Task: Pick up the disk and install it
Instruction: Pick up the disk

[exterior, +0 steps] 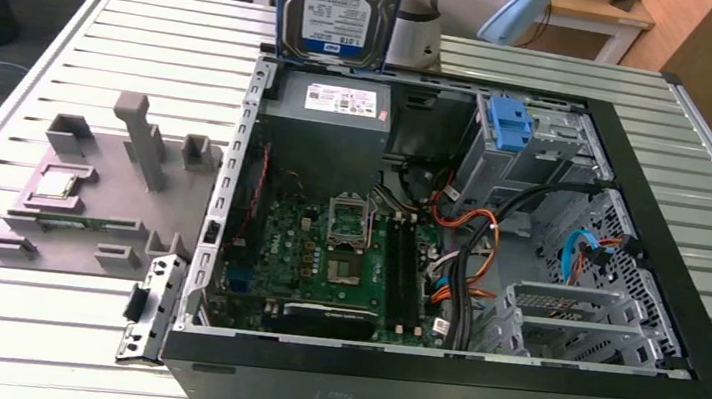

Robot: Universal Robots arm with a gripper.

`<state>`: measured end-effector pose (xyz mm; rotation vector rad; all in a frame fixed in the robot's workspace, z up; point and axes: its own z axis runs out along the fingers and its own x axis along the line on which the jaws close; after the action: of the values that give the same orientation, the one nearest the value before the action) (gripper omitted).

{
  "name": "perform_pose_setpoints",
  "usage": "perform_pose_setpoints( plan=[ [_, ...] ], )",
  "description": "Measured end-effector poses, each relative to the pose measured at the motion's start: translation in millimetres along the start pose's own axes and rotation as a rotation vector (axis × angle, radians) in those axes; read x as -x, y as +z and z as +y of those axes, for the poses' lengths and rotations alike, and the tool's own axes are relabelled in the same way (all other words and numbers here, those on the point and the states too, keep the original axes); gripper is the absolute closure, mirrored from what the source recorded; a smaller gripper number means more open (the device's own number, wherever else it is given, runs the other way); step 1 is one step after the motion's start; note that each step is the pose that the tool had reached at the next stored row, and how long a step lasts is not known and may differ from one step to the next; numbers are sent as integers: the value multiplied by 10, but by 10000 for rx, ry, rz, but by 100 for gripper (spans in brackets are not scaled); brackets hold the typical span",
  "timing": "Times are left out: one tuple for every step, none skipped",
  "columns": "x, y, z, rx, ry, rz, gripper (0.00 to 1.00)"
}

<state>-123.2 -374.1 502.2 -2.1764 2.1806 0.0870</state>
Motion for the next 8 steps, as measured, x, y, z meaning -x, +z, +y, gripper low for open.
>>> perform_pose_setpoints(
  plan=[
    [-5, 0, 0, -1, 0, -1, 65],
    [-5, 0, 0, -1, 0, 0, 65],
    [-5, 0, 0, -1, 1, 0, 65],
    [-5, 0, 0, 0, 0, 2, 65],
    [-5, 0, 0, 0, 0, 3, 65],
    [-5, 0, 0, 0, 0, 4, 65],
    [-5, 0, -2, 1, 0, 4, 65],
    [-5, 0, -5, 1, -1, 4, 65]
  ],
)
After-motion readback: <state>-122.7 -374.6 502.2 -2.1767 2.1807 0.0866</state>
